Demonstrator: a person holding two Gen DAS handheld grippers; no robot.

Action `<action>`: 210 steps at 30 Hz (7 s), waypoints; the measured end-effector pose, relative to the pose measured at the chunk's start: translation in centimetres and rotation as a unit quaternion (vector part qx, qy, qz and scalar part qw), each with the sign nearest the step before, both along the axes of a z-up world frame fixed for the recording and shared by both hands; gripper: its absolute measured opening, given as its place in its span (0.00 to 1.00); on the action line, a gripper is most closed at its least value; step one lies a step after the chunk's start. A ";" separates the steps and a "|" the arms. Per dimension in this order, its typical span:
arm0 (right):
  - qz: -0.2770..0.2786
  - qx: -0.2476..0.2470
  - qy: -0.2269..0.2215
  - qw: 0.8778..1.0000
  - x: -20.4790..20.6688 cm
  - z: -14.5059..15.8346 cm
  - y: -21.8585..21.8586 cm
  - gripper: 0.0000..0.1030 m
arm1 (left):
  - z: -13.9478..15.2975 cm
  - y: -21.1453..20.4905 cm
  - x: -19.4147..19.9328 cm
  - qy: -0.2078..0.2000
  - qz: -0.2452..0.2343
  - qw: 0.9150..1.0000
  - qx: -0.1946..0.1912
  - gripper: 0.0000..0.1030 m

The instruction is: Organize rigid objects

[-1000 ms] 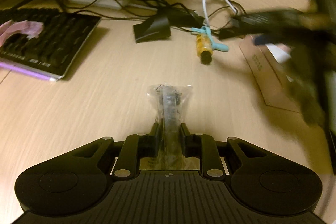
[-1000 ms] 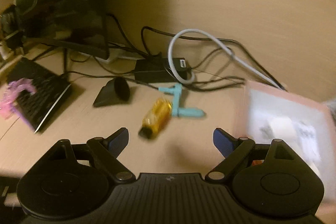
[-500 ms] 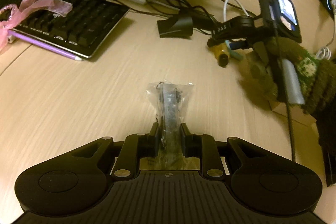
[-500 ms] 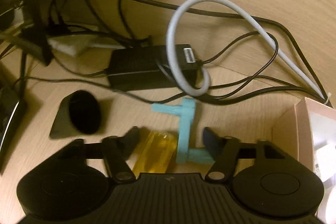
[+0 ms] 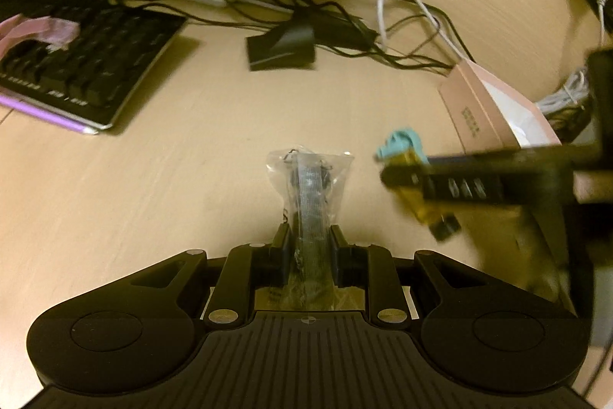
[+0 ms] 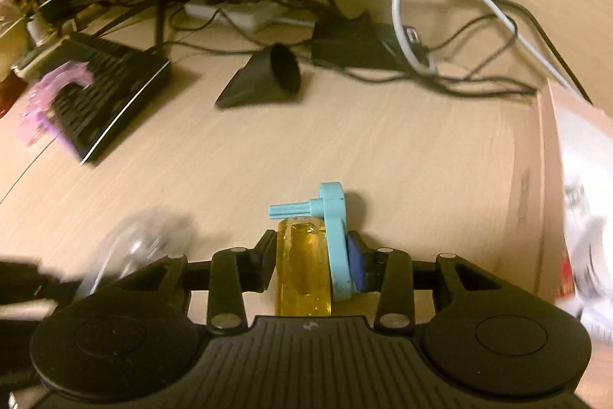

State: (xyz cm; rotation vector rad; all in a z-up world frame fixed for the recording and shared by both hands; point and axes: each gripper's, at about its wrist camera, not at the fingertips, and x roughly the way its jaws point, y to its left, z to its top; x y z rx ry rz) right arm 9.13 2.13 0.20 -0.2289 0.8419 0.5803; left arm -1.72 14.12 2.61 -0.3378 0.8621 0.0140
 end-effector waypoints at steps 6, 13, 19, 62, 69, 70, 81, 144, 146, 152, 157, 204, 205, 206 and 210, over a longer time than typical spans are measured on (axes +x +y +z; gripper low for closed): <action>0.001 -0.004 -0.024 1.000 -3.7 0.4 -3.1 0.67 | -0.1 -2.0 1.0 0.004 -0.025 1.000 0.015 0.23; -0.012 -0.043 -0.065 0.997 -6.9 0.0 -6.0 0.68 | 0.0 -3.1 1.6 0.015 -0.052 0.997 0.048 0.24; -0.061 -0.038 -0.073 0.995 -8.1 0.1 -8.9 0.68 | 0.1 -3.8 1.9 0.021 -0.059 0.996 0.069 0.24; 0.000 -0.007 -0.082 0.997 -8.6 -1.1 -4.5 0.40 | 0.0 -3.2 0.9 0.002 -0.031 0.999 0.044 0.23; 0.020 -0.032 -0.078 0.996 -9.7 -1.4 -4.9 0.21 | 0.0 -3.3 0.8 0.001 -0.033 0.998 0.046 0.23; 0.021 -0.036 -0.077 0.996 -9.9 -1.4 -5.3 0.21 | 0.0 -3.4 0.8 0.001 -0.035 0.998 0.045 0.23; 0.028 -0.077 -0.088 0.993 -12.9 -1.3 -10.6 0.21 | 0.0 -4.8 0.7 0.006 -0.068 0.997 0.034 0.23; -0.202 0.009 -0.071 0.977 -8.0 -2.5 -9.4 0.79 | 0.0 -6.3 1.7 0.005 -0.086 0.994 0.062 0.24; -0.198 0.010 -0.066 0.978 -8.2 -2.5 -9.9 0.79 | 0.1 -6.4 2.5 0.013 -0.085 0.994 0.065 0.24; -0.190 0.005 -0.065 0.980 -9.3 -2.1 -11.6 0.79 | -0.1 -7.2 3.4 -0.002 -0.106 0.990 0.098 0.22; -0.164 -0.015 -0.100 0.981 -11.2 -1.0 -12.8 0.79 | 0.1 -7.6 2.4 -0.005 -0.160 0.982 0.103 0.22; -0.244 0.014 -0.155 0.957 -13.8 7.4 -22.9 0.79 | 6.6 -11.3 10.5 -0.100 -0.148 0.983 -0.042 0.24; -0.239 0.021 -0.156 0.958 -12.6 7.7 -22.5 0.79 | 6.4 -10.5 9.4 -0.100 -0.144 0.984 -0.038 0.24; -0.234 0.028 -0.154 0.959 -11.2 8.1 -22.0 0.79 | 6.2 -9.8 8.3 -0.096 -0.142 0.985 -0.036 0.24; -0.222 0.049 -0.103 0.968 -4.7 7.9 -19.9 0.79 | 5.2 -7.2 4.1 -0.073 -0.127 0.989 -0.034 0.24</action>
